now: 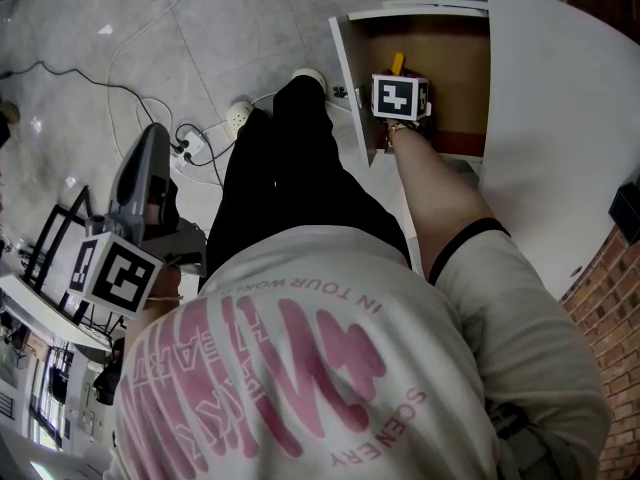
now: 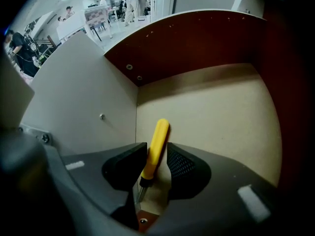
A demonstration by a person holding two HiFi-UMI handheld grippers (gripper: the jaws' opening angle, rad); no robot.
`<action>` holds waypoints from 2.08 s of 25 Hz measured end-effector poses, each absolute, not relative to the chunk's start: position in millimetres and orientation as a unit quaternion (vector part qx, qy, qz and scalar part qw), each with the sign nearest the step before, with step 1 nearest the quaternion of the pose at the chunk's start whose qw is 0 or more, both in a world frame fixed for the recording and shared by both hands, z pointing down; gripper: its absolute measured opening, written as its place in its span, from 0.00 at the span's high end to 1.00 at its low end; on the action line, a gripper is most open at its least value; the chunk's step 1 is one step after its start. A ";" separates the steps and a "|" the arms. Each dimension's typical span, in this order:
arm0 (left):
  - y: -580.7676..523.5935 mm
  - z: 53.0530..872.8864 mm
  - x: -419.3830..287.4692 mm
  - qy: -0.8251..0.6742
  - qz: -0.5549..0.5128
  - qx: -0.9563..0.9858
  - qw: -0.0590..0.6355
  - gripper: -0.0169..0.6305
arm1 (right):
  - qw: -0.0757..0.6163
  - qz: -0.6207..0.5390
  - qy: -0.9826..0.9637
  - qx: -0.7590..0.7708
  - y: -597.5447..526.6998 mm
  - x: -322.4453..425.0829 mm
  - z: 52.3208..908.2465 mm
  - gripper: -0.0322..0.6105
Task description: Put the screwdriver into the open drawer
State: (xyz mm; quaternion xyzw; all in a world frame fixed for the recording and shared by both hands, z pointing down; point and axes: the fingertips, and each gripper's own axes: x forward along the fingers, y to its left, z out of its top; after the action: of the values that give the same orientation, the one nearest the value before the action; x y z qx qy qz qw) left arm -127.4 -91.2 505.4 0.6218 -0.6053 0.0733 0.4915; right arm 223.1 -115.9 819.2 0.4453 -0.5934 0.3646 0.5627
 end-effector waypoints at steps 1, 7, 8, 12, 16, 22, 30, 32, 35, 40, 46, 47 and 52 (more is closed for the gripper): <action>-91.2 504.9 -127.9 -0.607 0.074 0.621 0.490 0.97 | 0.563 0.361 -0.595 0.446 -117.1 223.4 819.7 0.74; -92.7 503.4 -129.3 -0.610 0.080 0.621 0.486 0.97 | 0.576 0.354 -0.598 0.430 -113.2 221.9 815.8 0.72; -92.6 503.8 -129.0 -0.609 0.079 0.620 0.487 0.97 | 0.574 0.354 -0.599 0.432 -114.2 222.2 816.2 0.72; -92.3 505.4 -127.0 -0.607 0.074 0.620 0.492 0.97 | 0.566 0.359 -0.598 0.439 -115.4 220.5 814.6 0.72; -93.0 504.4 -126.5 -0.607 0.071 0.618 0.495 0.97 | 0.563 0.362 -0.597 0.442 -114.4 222.1 810.1 0.71; -91.9 506.1 -126.8 -0.608 0.069 0.617 0.495 0.97 | 0.562 0.358 -0.599 0.444 -114.4 221.2 810.1 0.70; -85.4 515.3 -142.4 -0.607 0.066 0.615 0.499 0.97 | 0.536 0.371 -0.604 0.459 -114.5 215.7 818.1 0.69; -86.4 515.5 -151.0 -0.606 0.064 0.615 0.500 0.97 | 0.534 0.378 -0.599 0.461 -115.1 211.8 815.6 0.69; -83.0 515.4 -159.6 -0.602 0.054 0.615 0.506 0.97 | 0.537 0.371 -0.601 0.460 -116.5 207.9 806.2 0.68; -71.0 511.0 -176.4 -0.592 0.042 0.631 0.499 0.97 | 0.529 0.346 -0.612 0.476 -127.6 204.0 786.5 0.69; -66.5 495.6 -212.8 -0.578 0.021 0.663 0.476 0.97 | 0.472 0.332 -0.603 0.550 -146.0 198.1 729.5 0.75; -65.7 490.8 -217.3 -0.575 0.016 0.669 0.471 0.97 | 0.448 0.339 -0.600 0.569 -147.0 194.4 715.7 0.75; -67.9 456.6 -222.0 -0.546 0.007 0.717 0.434 0.97 | 0.311 0.350 -0.612 0.638 -146.2 164.1 626.5 0.92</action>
State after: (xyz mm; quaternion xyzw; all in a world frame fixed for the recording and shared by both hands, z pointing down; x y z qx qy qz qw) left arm -222.0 -67.9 456.6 0.7166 -0.5461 0.0068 0.4340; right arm 164.1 -146.2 626.5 0.6381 -0.6116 0.3497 0.3107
